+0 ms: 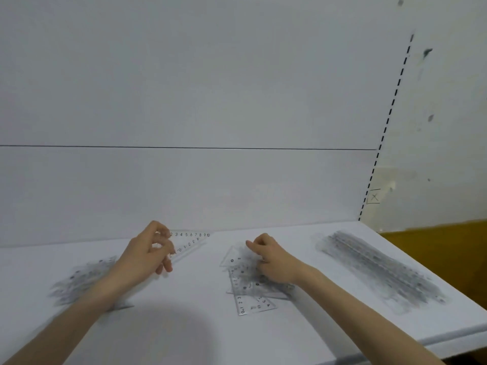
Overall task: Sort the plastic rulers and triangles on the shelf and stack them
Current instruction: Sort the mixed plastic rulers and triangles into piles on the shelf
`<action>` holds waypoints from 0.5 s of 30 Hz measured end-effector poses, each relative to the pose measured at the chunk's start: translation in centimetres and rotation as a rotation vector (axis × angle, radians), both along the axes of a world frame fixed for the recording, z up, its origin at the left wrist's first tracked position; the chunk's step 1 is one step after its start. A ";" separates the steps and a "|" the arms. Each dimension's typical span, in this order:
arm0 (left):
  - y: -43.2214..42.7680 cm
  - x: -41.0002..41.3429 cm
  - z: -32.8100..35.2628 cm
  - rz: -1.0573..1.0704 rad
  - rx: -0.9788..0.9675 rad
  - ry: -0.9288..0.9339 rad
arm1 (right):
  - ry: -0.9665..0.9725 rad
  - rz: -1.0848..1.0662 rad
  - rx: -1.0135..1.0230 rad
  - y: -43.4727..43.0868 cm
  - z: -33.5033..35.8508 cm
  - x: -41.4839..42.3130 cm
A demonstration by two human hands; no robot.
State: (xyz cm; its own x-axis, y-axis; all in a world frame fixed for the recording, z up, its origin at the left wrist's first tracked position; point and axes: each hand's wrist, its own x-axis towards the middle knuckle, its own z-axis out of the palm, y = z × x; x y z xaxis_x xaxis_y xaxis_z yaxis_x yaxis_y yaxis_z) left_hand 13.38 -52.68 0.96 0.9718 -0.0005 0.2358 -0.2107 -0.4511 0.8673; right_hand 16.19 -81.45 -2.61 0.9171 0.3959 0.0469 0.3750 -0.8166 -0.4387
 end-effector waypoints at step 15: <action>-6.4 -1.2 2.0 -0.298 -0.095 0.034 | -0.573 0.239 0.208 1.3 2.7 -3.5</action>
State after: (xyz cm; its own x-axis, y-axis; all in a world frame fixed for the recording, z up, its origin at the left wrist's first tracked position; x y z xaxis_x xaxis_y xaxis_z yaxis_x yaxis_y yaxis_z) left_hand 12.20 -59.07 2.99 0.9396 -0.2658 0.2155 -0.2913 -0.2905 0.9115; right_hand 12.65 -80.17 0.07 0.6123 0.5155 0.5994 0.7567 -0.6018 -0.2554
